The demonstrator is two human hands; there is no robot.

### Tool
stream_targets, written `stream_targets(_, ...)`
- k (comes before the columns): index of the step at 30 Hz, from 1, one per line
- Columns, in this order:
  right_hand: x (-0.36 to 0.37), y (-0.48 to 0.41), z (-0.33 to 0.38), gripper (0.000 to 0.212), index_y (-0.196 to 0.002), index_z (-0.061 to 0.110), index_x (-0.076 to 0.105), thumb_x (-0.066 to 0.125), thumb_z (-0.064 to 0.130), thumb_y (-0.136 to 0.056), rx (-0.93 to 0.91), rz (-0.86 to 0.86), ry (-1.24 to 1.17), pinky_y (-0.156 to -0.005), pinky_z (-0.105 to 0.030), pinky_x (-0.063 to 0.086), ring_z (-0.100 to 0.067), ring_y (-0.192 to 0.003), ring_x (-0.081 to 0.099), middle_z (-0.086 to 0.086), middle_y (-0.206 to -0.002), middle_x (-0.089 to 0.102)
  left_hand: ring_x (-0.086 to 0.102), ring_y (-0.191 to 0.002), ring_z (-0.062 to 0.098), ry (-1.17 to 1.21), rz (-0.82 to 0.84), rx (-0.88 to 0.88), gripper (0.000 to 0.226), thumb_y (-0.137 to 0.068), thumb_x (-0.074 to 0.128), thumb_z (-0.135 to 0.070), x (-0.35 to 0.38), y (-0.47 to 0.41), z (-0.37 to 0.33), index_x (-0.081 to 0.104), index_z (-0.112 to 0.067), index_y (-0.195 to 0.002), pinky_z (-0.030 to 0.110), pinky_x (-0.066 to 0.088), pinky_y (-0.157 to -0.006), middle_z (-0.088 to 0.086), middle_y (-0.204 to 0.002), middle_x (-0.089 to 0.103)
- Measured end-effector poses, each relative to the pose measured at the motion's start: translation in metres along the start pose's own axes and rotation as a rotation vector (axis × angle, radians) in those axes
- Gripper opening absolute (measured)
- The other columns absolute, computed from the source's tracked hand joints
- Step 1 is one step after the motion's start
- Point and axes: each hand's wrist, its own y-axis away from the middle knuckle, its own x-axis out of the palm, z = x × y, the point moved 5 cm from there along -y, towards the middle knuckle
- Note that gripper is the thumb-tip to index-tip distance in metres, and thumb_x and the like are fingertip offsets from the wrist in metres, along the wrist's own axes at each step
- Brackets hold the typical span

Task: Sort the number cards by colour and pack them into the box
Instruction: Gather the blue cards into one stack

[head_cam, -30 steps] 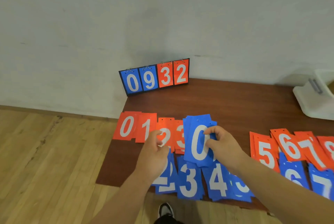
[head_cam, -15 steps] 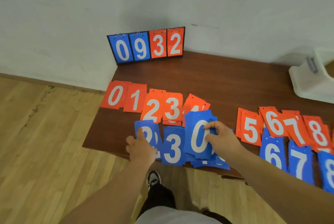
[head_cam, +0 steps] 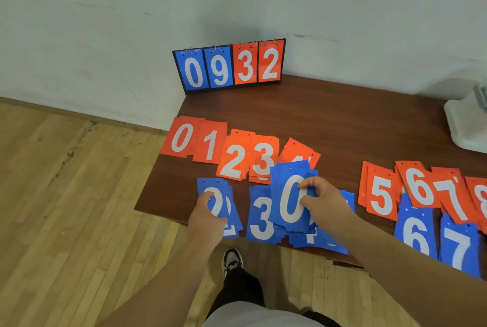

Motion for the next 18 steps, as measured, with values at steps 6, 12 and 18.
stream_targets(6,0.018,-0.011,0.021,0.027,-0.101,0.029,0.064,0.059,0.004,-0.094,-0.014,0.051,-0.092,-0.073,-0.039,0.063,-0.022,-0.100,0.065,0.002,-0.119,0.060,0.057,-0.099,0.006,0.136,-0.062,0.102,0.065,-0.080,0.078,0.000,-0.051,0.004,-0.030,0.052,-0.031,-0.131,0.021,0.051,-0.068,-0.010,-0.128,0.049)
stream_targets(12,0.039,-0.019,0.073,0.029,-0.111,0.021,0.067,0.058,-0.002,-0.095,-0.064,0.261,-0.412,-0.090,-0.053,0.057,-0.028,-0.101,0.072,-0.004,-0.122,0.068,0.068,-0.100,0.013,0.302,0.053,0.200,0.048,-0.091,0.070,-0.007,-0.065,0.012,-0.094,0.054,-0.040,-0.122,0.037,0.063,-0.074,-0.014,-0.124,0.055)
stream_targets(18,0.029,-0.028,0.103,0.033,-0.112,0.023,0.067,0.054,-0.003,-0.096,-0.090,0.270,-0.546,-0.092,-0.064,0.049,-0.051,-0.107,0.063,-0.024,-0.125,0.063,0.069,-0.092,0.019,0.299,0.176,0.369,0.047,-0.099,0.055,-0.005,-0.054,0.021,-0.155,0.057,-0.050,-0.112,0.053,0.060,-0.080,-0.015,-0.123,0.059)
